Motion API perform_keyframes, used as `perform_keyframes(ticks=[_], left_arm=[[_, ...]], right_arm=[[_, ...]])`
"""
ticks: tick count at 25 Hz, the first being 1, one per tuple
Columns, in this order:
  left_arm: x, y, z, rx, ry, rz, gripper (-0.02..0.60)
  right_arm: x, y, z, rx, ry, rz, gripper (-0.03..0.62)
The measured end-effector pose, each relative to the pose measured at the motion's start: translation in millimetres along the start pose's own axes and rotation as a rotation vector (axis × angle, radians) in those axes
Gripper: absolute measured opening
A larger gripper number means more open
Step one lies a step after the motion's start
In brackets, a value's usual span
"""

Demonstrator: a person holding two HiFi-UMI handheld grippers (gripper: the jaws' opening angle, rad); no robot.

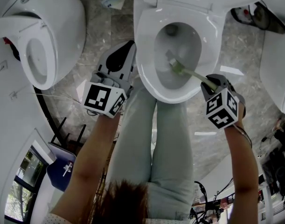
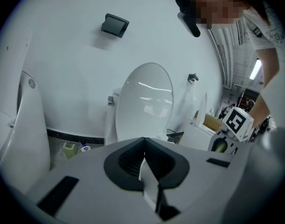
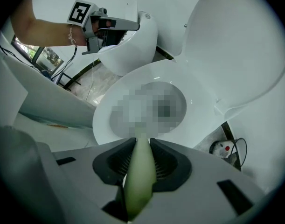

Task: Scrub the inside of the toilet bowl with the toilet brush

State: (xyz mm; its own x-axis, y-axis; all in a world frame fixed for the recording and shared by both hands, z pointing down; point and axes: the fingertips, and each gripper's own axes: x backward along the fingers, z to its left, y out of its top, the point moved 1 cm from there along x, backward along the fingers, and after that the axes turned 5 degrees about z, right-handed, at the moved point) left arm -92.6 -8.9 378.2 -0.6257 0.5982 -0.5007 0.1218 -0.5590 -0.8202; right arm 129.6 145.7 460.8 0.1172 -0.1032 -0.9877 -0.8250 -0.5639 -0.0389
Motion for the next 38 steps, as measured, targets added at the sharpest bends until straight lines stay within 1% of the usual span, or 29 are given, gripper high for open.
perform_keyframes(ticks=[6,10,12,16,19,21,23,28,33,38], left_arm=[[4,-2,2,0.005,0.003,-0.003,0.003],[4,-3,1,0.008,0.002,-0.004,0.003],[4,-4,0,0.008,0.002,-0.004,0.003],[3,-4,-3,0.008,-0.002,-0.006,0.003],[3,-5,-4,0.008,-0.003,-0.004,0.003],[3,-5,-4,0.008,-0.003,-0.003,0.003],[3,-4,-5,0.006,-0.003,-0.005,0.003],[2,-4,-6,0.002,-0.003,-0.007,0.003],[6,3,-13,-0.011,-0.012,-0.014,0.003],[16,19,-23,-0.015,-0.019,-0.023,0.003]], right_arm=[[-3,3,18,-0.203,0.061,-0.044,0.107],[-4,8,28,-0.280,0.070,-0.075,0.107],[-4,11,31,-0.335,0.092,-0.095,0.107],[-2,14,35,-0.482,0.166,-0.166,0.107],[-3,16,39,-0.575,0.205,-0.214,0.107],[-3,18,41,-0.656,0.240,-0.254,0.107],[-4,20,42,-0.717,0.257,-0.291,0.107],[-10,26,34,-0.742,0.223,-0.377,0.107],[1,23,18,-0.688,0.099,-0.445,0.109],[30,4,11,-0.752,0.083,-0.495,0.109]])
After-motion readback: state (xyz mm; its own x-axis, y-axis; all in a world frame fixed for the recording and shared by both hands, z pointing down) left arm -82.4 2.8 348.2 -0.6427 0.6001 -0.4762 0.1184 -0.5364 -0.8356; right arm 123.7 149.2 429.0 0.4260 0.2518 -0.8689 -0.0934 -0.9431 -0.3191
